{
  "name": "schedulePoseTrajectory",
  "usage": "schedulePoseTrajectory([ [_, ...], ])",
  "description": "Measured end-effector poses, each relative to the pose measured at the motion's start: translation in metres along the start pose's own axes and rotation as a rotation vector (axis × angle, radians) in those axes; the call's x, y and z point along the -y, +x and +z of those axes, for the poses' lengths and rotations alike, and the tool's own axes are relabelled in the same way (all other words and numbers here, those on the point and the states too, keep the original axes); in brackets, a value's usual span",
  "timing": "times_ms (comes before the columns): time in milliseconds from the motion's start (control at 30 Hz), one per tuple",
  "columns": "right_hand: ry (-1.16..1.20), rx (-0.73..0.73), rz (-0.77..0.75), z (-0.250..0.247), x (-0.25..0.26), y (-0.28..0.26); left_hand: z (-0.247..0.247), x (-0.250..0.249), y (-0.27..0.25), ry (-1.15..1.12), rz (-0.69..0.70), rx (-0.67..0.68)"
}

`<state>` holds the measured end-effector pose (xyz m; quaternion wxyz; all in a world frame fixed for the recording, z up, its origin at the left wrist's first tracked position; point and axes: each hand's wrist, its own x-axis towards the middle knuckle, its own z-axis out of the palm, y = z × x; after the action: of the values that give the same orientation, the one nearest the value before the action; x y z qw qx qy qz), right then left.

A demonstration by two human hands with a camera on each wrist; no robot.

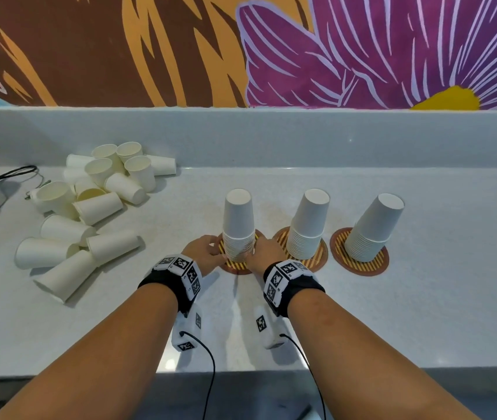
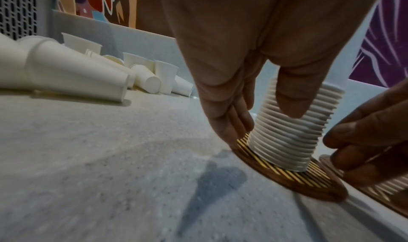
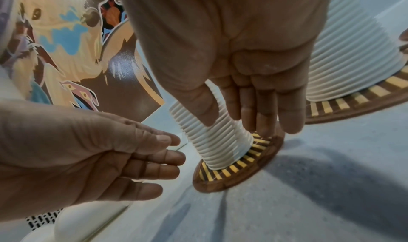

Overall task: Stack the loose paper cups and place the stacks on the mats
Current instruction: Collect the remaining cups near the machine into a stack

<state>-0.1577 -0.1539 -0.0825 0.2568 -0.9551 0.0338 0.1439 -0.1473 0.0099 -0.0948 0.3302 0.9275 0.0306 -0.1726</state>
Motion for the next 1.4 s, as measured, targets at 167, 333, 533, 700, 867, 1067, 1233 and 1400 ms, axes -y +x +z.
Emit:
schedulePoseTrajectory([
  [167,-0.067,0.064,-0.087,-0.002,0.016,-0.019,-0.004,0.006,-0.014,-0.07,-0.02,-0.045],
  [333,-0.063,0.027,-0.168,0.009,0.035,-0.026,-0.019,0.02,-0.029,-0.073,-0.042,-0.131],
  [533,0.001,0.023,-0.272,0.023,0.07,-0.03,-0.044,0.047,-0.048,-0.021,-0.08,-0.225],
  [700,-0.02,0.036,-0.342,0.04,0.106,-0.032,-0.072,0.075,-0.06,-0.043,-0.116,-0.296],
  [867,-0.006,0.054,-0.373,0.06,0.148,-0.027,-0.109,0.114,-0.068,-0.037,-0.15,-0.365],
  [1067,0.017,0.036,-0.388,0.083,0.203,-0.015,-0.16,0.164,-0.063,-0.05,-0.189,-0.383],
  [1233,0.029,0.057,-0.39,0.111,0.246,-0.002,-0.198,0.203,-0.054,-0.045,-0.202,-0.38],
  [1400,-0.019,0.026,-0.388,0.138,0.274,0.011,-0.223,0.233,-0.04,-0.034,-0.209,-0.341],
])
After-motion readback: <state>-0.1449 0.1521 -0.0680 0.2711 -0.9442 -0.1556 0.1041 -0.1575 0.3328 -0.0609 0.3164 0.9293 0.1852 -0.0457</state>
